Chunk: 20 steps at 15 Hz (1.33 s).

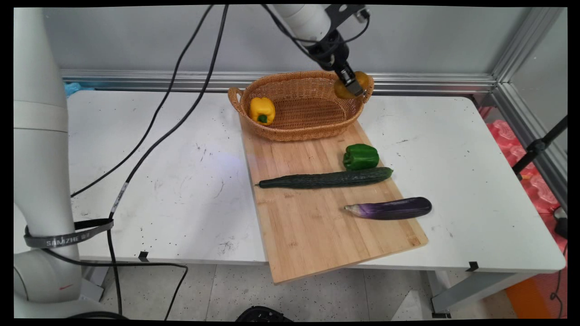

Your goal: Place the picked object on the cutting board

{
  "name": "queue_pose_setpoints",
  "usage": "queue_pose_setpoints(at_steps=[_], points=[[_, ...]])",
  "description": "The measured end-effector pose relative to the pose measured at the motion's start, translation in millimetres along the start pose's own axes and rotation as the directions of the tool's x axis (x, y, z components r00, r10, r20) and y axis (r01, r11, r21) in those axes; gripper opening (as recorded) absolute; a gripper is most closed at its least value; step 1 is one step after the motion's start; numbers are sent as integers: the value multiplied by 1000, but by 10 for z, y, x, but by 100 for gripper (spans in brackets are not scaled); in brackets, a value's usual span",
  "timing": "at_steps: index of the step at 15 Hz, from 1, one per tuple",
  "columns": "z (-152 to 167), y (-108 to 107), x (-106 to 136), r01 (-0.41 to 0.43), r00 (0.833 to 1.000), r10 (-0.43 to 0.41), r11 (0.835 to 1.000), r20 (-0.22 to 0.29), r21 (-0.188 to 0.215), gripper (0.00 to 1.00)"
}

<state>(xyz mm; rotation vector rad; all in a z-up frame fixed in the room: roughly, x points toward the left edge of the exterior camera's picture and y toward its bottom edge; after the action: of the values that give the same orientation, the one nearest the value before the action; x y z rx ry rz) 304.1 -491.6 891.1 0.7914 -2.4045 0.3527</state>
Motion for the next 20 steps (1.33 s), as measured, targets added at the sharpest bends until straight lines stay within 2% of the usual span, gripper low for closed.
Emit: queue_pose_setpoints(at_steps=[3,6,8,12,20], points=[[-231,278,113,10,1000,-10,999,0,-36,0],[-397,545,79,6,1000,-6,997,8,-73,0],[-489,724,-15,1,1000,1,996,22,-95,0],[-568,951,-243,-8,999,14,993,47,-117,0],[-536,1353,-665,-32,997,43,986,69,-163,0]])
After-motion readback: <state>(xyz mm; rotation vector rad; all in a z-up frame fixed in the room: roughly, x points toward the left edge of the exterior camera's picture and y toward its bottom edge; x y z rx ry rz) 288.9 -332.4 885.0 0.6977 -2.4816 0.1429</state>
